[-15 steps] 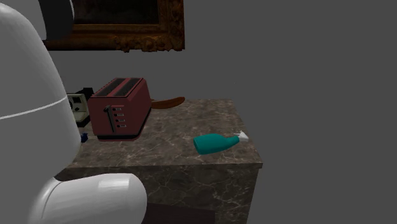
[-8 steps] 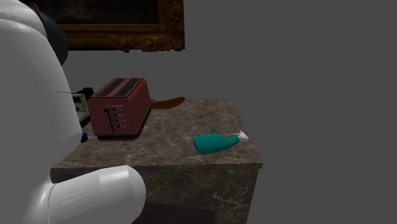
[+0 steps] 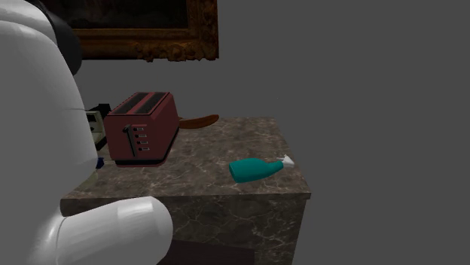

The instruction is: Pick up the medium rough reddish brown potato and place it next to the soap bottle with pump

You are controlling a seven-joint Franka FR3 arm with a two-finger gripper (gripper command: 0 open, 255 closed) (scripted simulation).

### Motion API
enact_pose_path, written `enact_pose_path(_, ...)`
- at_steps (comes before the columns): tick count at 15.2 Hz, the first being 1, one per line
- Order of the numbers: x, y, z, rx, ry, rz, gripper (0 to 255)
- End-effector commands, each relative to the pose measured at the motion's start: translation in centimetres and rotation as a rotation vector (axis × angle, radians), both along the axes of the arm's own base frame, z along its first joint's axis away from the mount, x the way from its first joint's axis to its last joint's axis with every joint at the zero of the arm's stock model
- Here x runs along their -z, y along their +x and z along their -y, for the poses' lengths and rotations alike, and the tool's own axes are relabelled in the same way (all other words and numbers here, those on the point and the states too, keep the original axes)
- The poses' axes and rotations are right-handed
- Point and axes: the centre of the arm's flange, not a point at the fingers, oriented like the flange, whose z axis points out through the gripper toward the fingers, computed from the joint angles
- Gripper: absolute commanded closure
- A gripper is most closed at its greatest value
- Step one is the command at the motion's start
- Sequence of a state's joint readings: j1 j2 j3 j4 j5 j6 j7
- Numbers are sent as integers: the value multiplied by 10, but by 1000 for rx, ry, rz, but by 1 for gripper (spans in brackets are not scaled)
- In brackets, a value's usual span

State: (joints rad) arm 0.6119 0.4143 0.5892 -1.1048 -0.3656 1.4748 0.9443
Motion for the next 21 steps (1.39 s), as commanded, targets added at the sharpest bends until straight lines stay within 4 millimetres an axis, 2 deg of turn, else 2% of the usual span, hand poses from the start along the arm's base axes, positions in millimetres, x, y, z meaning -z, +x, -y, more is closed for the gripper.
enact_pose_path(1,11,0,0,0,1,0,255)
enact_pose_path(21,116,0,0,0,1,0,255)
